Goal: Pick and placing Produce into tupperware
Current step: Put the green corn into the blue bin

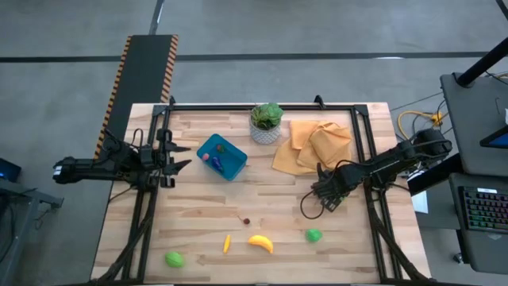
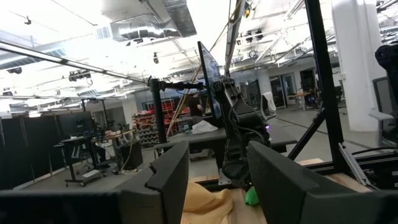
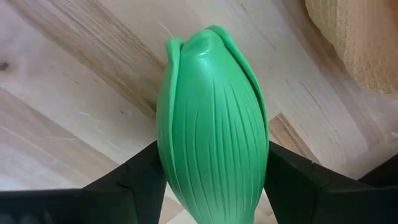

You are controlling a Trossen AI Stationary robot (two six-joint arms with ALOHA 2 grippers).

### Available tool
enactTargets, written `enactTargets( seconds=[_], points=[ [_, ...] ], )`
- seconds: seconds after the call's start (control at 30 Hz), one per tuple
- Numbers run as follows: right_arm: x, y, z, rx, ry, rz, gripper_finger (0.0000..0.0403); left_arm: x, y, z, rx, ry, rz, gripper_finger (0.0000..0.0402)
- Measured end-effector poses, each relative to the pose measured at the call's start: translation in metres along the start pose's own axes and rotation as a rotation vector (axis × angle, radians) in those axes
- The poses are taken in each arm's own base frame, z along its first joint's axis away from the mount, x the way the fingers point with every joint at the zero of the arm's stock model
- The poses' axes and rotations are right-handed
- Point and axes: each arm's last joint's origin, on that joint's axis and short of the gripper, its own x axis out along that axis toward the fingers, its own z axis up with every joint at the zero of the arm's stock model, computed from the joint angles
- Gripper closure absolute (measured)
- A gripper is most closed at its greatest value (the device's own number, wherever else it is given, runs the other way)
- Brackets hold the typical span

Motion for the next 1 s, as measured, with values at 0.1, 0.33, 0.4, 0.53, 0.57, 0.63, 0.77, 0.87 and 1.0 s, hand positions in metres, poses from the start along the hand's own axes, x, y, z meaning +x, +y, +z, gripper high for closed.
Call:
enactTargets(
  seconds=[0.1,0.33,0.4,0.53,0.57,0.63,0.77,0.87,1.0],
  points=[
    [-0.001,0.001,0.000,0.000,-0.002,0.004,0.0185,0.000,0.000,0.000,0.000,0.000,0.000,0.0250],
    [-0.017,0.011,0.010,-0.023,-0.117,0.031,0.0185,0.000,0.000,0.000,0.000,0.000,0.000,0.0250],
    [-0.023,0.015,0.014,-0.041,-0.174,0.030,0.0186,0.000,0.000,0.000,0.000,0.000,0.000,0.0250],
    [-0.031,0.024,0.022,-0.093,-0.302,0.068,0.0186,0.000,0.000,0.000,0.000,0.000,0.000,0.0250],
    [-0.033,0.026,0.024,-0.103,-0.340,0.087,0.0186,0.000,0.000,0.000,0.000,0.000,0.000,0.0250],
    [-0.035,0.032,0.029,-0.126,-0.409,0.131,0.0186,0.000,0.000,0.000,-0.001,0.000,0.000,0.0250],
    [-0.042,0.042,0.038,-0.149,-0.563,0.181,0.0186,0.000,0.000,0.000,-0.001,0.000,0.000,0.0250],
    [-0.048,0.047,0.044,-0.162,-0.691,0.190,0.0186,0.000,0.000,0.000,-0.001,0.000,0.000,0.0250],
    [-0.058,0.054,0.052,-0.177,-0.870,0.190,0.0186,0.000,0.000,0.000,-0.002,0.000,0.000,0.0250]
  ],
)
